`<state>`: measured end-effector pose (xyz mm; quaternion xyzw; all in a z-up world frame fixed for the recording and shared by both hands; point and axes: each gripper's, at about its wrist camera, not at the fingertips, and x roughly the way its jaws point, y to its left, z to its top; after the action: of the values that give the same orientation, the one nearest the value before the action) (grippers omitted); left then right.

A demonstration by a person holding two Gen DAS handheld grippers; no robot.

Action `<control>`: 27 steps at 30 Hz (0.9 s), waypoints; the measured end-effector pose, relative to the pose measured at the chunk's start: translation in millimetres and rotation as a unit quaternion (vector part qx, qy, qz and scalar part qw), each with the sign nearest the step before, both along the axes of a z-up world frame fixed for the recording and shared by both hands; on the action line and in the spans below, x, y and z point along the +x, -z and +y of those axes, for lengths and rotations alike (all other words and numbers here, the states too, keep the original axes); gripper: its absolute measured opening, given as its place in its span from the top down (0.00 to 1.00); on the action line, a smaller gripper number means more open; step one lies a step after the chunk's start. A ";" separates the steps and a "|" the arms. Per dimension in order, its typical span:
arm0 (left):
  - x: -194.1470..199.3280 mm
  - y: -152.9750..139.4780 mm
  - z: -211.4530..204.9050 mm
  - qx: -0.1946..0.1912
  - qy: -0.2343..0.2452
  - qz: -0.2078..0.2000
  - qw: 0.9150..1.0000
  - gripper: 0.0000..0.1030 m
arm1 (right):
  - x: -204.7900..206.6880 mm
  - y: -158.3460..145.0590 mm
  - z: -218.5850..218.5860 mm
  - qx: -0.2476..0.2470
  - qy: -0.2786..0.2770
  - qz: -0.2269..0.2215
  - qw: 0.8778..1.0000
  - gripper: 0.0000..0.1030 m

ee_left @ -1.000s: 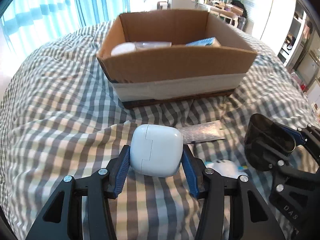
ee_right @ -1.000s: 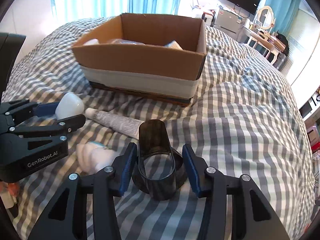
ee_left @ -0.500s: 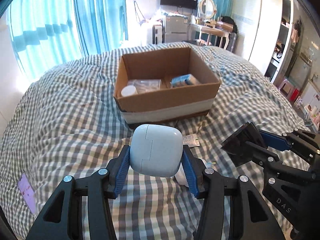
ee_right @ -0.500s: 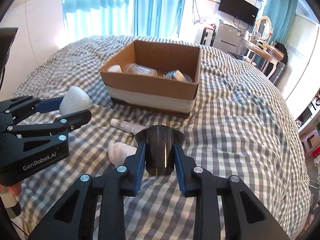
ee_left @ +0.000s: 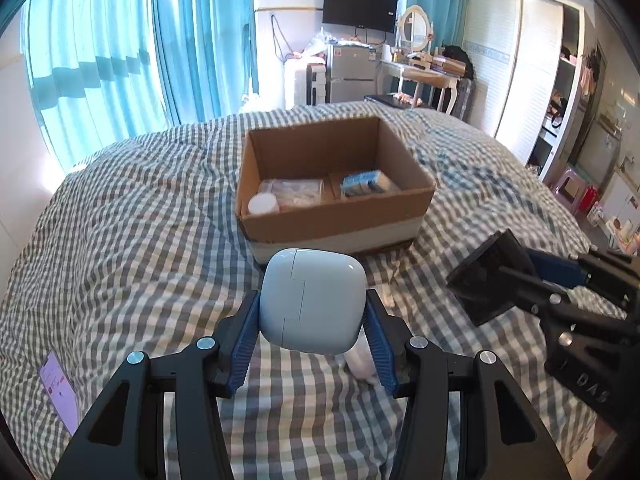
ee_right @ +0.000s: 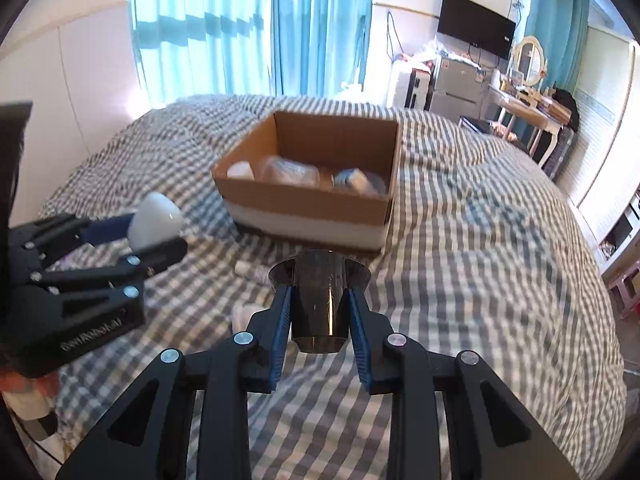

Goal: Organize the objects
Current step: 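Carry the black cup and white case over the box and release them inside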

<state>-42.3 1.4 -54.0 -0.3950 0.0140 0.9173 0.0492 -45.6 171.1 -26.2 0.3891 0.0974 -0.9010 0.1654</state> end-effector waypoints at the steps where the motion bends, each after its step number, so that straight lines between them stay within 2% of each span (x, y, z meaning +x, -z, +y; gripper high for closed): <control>1: -2.6 -3.1 -0.1 0.002 0.001 0.003 1.000 0.50 | -2.9 -6.2 -0.3 -0.001 -0.002 0.006 1.000 0.73; 4: -15.7 -17.0 -1.9 0.010 0.003 0.011 1.000 0.50 | -15.8 -26.1 -2.4 -0.004 -0.006 0.020 1.000 0.73; 11: -67.9 -47.7 -5.6 0.001 -0.002 0.036 0.999 0.50 | -60.1 -70.8 -16.1 0.002 -0.018 0.059 0.998 0.73; 16: -117.3 -51.4 -7.1 -0.014 -0.009 0.044 0.999 0.50 | -113.5 -85.7 -24.3 -0.010 -0.017 0.064 0.998 0.73; 22: -186.6 -30.3 -5.0 -0.013 0.000 0.028 1.000 0.50 | -186.9 -72.2 -28.6 -0.024 -0.007 0.040 0.999 0.73; 27: -235.8 6.6 -2.1 -0.004 0.010 -0.001 1.000 0.50 | -239.7 -36.3 -33.3 -0.026 0.000 0.007 1.000 0.73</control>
<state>-278.2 -0.8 -60.6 -0.3959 0.0218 0.9163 0.0564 -285.3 137.8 10.1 0.3781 0.0748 -0.9061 0.1745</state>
